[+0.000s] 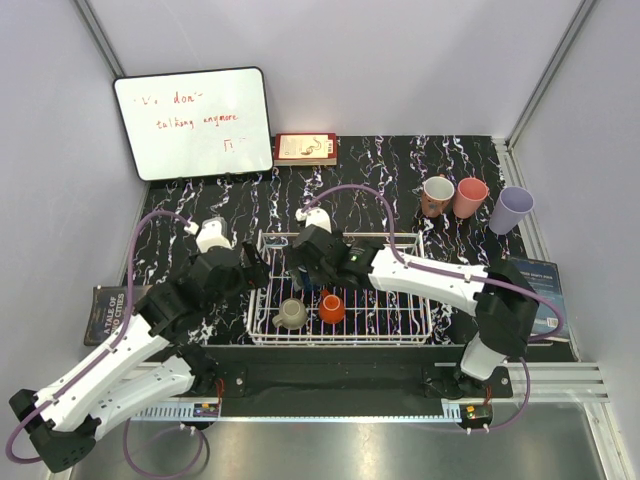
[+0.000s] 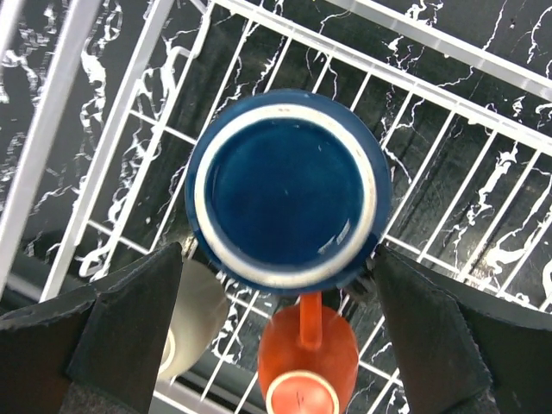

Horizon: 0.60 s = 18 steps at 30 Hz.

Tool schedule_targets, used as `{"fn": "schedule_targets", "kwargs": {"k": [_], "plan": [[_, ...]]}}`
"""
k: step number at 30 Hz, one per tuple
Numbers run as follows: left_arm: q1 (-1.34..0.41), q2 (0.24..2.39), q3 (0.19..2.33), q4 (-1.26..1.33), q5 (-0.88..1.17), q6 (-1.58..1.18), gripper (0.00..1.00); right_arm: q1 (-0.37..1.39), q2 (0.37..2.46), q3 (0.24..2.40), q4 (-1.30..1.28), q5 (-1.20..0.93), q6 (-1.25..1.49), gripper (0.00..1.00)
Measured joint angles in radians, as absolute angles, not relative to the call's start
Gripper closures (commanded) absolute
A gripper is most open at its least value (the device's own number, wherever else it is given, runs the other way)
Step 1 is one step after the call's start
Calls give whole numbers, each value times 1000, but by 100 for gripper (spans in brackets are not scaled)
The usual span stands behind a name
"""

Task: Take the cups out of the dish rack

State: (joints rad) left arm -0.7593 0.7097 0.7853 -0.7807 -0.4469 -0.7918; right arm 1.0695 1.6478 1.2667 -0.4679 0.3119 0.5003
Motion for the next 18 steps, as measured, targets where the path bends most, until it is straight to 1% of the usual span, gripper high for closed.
{"fn": "schedule_targets", "kwargs": {"k": [18], "plan": [[-759, 708, 757, -794, -446, -810, 1, 1070, 1813, 1351, -462, 387, 448, 0]]}}
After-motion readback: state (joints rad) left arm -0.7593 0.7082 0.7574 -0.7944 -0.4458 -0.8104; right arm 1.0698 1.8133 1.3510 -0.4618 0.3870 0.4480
